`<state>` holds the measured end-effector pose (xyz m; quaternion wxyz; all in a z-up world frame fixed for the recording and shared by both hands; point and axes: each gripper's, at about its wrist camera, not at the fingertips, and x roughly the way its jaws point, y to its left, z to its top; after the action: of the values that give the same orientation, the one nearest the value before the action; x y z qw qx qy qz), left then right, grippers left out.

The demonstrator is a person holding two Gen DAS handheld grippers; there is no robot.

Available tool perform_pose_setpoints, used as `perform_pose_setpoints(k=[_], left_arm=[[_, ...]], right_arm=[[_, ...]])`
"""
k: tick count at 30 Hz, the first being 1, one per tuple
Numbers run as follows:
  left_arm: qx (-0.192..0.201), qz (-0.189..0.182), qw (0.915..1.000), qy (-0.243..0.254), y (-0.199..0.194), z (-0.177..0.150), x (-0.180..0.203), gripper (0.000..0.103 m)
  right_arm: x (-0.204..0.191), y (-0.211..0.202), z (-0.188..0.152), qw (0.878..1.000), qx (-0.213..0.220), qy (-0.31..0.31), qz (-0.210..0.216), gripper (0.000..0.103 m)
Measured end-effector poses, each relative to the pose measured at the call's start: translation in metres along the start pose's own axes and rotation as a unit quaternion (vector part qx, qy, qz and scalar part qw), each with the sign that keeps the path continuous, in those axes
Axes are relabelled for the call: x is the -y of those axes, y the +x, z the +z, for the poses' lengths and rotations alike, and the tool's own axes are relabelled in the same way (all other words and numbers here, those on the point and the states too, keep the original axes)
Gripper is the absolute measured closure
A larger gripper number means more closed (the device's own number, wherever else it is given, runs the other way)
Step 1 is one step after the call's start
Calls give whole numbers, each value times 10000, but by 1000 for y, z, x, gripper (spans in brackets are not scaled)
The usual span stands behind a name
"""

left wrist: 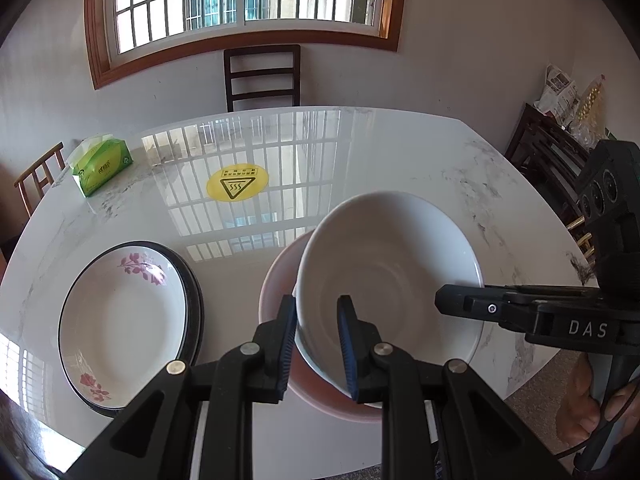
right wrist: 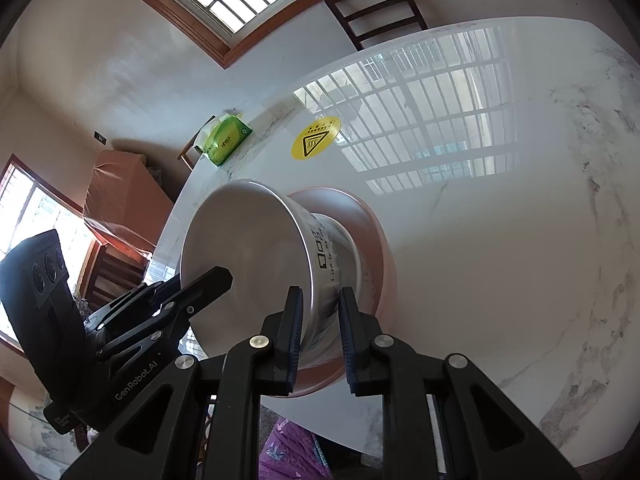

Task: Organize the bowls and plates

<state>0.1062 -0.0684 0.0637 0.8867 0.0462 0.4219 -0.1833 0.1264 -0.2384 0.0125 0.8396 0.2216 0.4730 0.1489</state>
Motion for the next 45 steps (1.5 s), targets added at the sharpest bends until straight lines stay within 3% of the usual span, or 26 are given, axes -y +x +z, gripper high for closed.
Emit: perform_pose_setpoints(k=[21,34,45], left_arm=[[-255,-145,9996,-63,6,-12,4,82],[-197,-1,9998,-6,3,-13,3,80],[-65,-106,9999,-36,-9,-15,1,75]], right_arm=[[1,-1,-3,9999,-64,53,-80,85],[2,-3,-5,9999,-62,83,-64,85],[-1,-11,-5,9997,153,16,-175,83]])
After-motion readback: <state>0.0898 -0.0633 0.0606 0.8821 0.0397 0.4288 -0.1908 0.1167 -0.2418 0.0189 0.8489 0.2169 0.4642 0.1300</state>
